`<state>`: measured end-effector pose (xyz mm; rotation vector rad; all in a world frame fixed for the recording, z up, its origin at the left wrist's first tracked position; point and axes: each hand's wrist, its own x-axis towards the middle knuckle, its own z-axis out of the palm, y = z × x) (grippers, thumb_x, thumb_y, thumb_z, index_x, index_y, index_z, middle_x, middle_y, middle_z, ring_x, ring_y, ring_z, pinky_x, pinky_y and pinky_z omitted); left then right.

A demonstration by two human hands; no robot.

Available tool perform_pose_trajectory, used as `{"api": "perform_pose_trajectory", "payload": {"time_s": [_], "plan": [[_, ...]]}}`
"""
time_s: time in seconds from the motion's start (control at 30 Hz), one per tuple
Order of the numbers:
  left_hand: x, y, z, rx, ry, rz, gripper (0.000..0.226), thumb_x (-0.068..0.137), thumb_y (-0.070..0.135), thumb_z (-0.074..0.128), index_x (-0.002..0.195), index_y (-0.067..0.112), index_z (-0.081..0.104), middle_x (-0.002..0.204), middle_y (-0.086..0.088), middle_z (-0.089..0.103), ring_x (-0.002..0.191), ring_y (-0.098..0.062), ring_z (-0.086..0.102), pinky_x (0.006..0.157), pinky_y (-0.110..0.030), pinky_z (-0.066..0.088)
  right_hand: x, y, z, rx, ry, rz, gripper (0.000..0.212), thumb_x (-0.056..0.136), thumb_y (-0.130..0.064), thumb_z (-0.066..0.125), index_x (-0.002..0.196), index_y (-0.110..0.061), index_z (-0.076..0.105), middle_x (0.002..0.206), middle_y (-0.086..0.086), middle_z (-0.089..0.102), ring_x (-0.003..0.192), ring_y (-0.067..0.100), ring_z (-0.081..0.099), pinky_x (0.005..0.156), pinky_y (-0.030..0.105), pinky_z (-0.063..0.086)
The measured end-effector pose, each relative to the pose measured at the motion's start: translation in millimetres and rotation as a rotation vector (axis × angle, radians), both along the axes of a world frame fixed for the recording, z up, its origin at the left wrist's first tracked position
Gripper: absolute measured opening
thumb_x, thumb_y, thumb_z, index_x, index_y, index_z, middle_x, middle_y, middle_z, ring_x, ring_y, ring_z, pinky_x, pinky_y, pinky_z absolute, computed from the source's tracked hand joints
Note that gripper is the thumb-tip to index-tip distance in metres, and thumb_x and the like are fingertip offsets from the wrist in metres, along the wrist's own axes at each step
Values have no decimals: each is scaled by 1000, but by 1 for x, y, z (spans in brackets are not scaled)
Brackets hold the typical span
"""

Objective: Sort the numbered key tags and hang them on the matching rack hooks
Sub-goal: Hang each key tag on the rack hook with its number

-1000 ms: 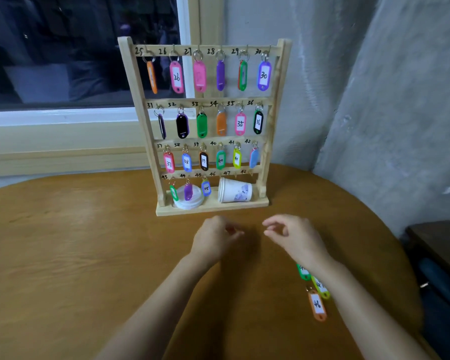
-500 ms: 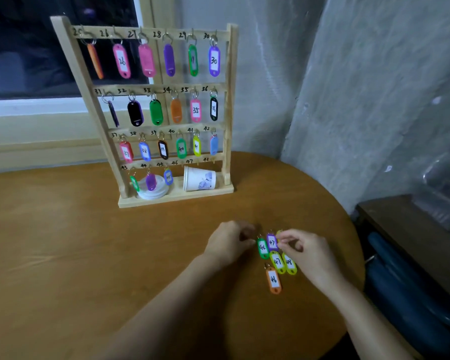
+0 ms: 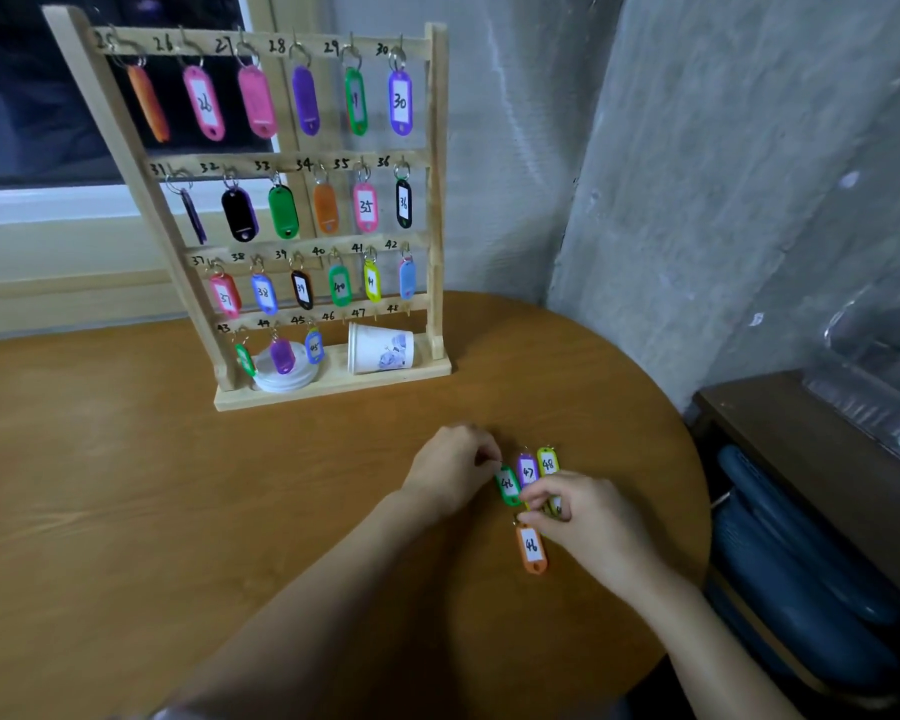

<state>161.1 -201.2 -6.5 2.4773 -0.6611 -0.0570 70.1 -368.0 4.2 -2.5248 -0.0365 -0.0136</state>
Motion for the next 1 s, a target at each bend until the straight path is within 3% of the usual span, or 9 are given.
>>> {"api": "perform_pose_trajectory", "payload": {"time_s": [0.17,0.37,0.47,0.67,0.73,0.8,0.93,1.0], "plan": [[1,9,0,-30,24,40,11,88,19,62,92,17,72,95,2,69,84,-8,57,75,-21,46,-4,10,1,-164,-9,2,20,77,-48,72,92,-36,66,86,-21,61,80,-4,56,58,10,38],[2,22,-1,-52,64,70,13,88,21,63,93,16,74,95,1,71,86,-9,59,80,-24,49,-1,18,0,-214,-62,-33,10,82,-41,70,87,-32,67,79,-21,60,79,0,60,62,19,50],[3,30,0,-63,57,94,13,87,20,65,93,14,75,94,1,72,85,-8,58,80,-23,47,2,22,3,-235,-62,-50,5,85,-37,67,85,-31,67,77,-18,62,80,3,62,61,19,49],[2,44,-1,-105,69,116,12,87,21,66,92,16,75,92,1,72,82,-5,55,74,-16,40,1,31,9,-307,-37,-16,22,81,-50,67,97,-36,63,90,-18,63,80,-3,55,57,12,37],[0,46,-1,-113,62,119,12,86,21,66,92,15,75,90,1,72,80,-5,54,73,-16,39,-1,34,8,-337,-31,-18,23,83,-48,66,103,-37,62,93,-18,64,84,-2,56,62,15,42],[-1,47,-1,-117,57,120,13,86,21,66,92,15,76,90,0,73,80,-6,55,74,-18,42,-2,35,6,-325,-40,-30,20,85,-41,65,105,-37,63,92,-18,64,87,0,57,67,18,46],[-3,49,-1,-129,58,121,13,86,20,66,91,14,76,90,-1,73,80,-6,56,76,-18,43,-3,36,4,-242,-44,-27,17,87,-32,65,103,-37,64,87,-20,62,79,-2,55,58,12,38],[-3,51,0,-140,56,116,12,85,19,66,91,14,76,90,-1,73,81,-6,57,76,-18,43,1,37,2,-108,-55,-25,17,85,-26,69,99,-34,68,82,-19,63,73,0,56,60,18,47]]}}
